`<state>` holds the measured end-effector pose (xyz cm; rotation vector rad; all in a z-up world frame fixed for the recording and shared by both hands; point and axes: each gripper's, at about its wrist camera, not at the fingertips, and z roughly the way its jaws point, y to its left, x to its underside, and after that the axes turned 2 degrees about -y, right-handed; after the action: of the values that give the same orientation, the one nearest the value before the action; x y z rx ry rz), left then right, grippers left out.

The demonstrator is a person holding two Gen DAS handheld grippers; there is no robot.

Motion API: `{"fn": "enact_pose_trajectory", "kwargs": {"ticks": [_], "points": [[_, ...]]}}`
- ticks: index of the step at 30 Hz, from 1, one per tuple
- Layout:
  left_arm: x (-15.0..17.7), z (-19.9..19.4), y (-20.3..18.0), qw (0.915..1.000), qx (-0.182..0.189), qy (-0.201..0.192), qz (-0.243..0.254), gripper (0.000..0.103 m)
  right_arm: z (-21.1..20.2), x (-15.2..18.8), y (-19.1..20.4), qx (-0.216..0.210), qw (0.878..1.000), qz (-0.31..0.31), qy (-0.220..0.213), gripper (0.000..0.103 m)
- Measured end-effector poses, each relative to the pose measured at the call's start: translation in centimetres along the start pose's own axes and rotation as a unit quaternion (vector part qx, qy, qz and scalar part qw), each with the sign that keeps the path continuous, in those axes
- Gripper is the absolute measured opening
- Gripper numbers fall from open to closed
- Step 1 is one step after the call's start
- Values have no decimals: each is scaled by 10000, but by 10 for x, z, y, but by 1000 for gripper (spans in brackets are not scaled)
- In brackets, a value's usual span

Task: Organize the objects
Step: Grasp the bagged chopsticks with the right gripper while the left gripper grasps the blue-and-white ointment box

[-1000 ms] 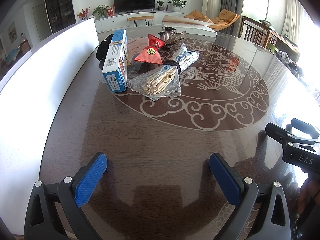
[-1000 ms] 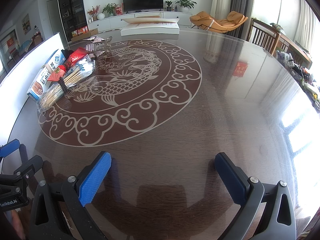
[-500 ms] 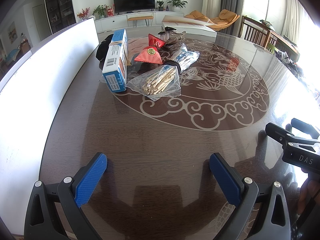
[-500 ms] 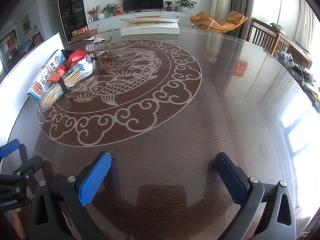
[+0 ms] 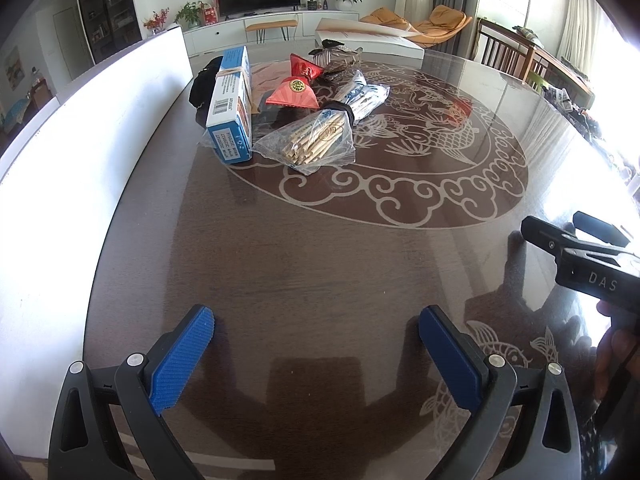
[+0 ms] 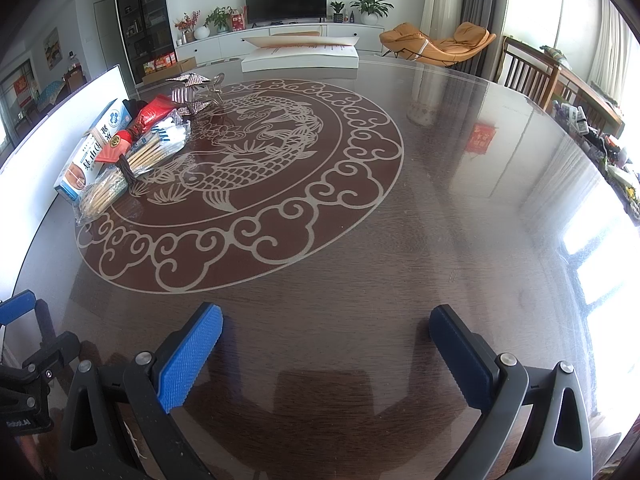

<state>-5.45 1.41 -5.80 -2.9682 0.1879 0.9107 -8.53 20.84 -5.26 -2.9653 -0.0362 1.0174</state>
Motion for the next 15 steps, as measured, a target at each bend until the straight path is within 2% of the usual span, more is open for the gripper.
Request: {"fn": "enact_pose_trajectory", "kwargs": {"ticks": [6, 11, 12, 15], "points": [[33, -21, 12, 9999, -5, -157, 4, 103, 0, 0, 0, -1, 10000, 2, 2, 103], [40, -26, 20, 9995, -86, -293, -110, 103, 2, -5, -1, 21, 9998, 92, 149, 103], [41, -26, 20, 9994, -90, -319, -116, 103, 4, -11, 0, -91, 9994, 192, 257, 103], [43, -27, 19, 9991, -112, -383, -141, 103, 7, -37, 16, -847, 9941, 571, 376, 101]]}}
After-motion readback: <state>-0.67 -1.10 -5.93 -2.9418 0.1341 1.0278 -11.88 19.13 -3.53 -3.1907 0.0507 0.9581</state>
